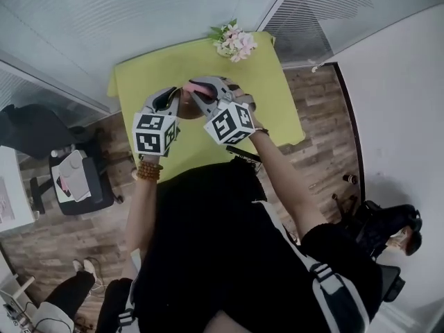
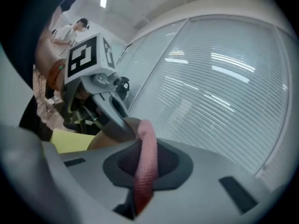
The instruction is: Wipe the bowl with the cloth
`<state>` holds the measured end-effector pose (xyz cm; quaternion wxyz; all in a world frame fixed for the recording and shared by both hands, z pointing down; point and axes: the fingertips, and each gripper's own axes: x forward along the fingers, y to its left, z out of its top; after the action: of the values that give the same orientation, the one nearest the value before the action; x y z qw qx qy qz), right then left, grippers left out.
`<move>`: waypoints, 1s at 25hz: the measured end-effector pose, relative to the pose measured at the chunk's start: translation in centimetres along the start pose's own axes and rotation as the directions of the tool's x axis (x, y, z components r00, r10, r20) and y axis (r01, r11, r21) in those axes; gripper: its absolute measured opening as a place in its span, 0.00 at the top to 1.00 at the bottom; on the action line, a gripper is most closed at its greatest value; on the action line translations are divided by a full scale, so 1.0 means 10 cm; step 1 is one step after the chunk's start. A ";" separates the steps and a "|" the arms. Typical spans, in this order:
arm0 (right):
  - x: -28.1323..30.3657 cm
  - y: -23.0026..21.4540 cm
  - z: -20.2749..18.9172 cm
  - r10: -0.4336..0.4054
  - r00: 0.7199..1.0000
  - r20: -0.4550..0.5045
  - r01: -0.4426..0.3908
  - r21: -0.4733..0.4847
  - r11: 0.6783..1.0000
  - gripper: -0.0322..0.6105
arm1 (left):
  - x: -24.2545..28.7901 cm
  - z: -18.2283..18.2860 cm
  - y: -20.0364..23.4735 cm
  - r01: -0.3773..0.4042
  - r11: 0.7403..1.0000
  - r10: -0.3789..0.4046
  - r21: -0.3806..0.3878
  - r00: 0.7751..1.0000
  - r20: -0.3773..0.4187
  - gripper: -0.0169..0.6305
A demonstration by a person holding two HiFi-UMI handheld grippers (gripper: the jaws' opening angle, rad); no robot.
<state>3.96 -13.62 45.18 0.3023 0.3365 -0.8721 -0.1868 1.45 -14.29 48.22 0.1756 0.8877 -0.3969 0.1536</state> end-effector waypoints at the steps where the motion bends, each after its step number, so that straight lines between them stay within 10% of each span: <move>1: 0.00 -0.03 -0.01 -0.009 1.000 0.008 0.009 0.052 0.999 0.91 | -0.02 -0.01 0.03 -0.006 0.996 0.009 -0.094 0.999 0.037 0.94; 7: -0.05 -0.16 -0.02 -0.017 0.997 0.078 -0.008 0.309 0.951 0.89 | -0.11 0.02 0.11 0.139 0.827 0.006 -0.545 0.967 0.256 0.90; 9: -0.03 -0.11 -0.09 -0.021 1.000 0.019 0.016 0.213 0.977 0.91 | -0.10 -0.06 0.05 0.124 0.864 -0.008 -0.487 0.973 0.232 0.88; 12: 0.02 0.07 -0.21 0.044 0.995 -0.087 -0.055 -0.126 0.991 0.91 | -0.01 -0.26 -0.08 0.097 0.981 -0.089 -0.166 0.995 0.052 0.83; 17: 0.03 0.12 -0.15 0.078 0.992 -0.098 -0.095 -0.188 0.978 0.91 | 0.09 -0.27 -0.07 0.077 0.997 -0.079 -0.028 0.995 -0.061 0.92; 21: 0.02 0.01 -0.06 0.015 0.999 -0.045 -0.015 -0.001 1.000 0.90 | 0.02 -0.11 0.03 0.033 0.984 -0.022 -0.177 0.998 0.063 0.94; 25: -0.01 -0.05 0.08 0.004 1.000 0.011 -0.006 0.171 0.985 0.89 | -0.17 -0.09 0.14 0.080 0.847 0.063 -0.526 0.966 0.249 0.91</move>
<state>3.71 -13.77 44.26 0.2683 0.3580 -0.8873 -0.1120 -0.83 -13.71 48.61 0.3622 0.8183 -0.4391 -0.0794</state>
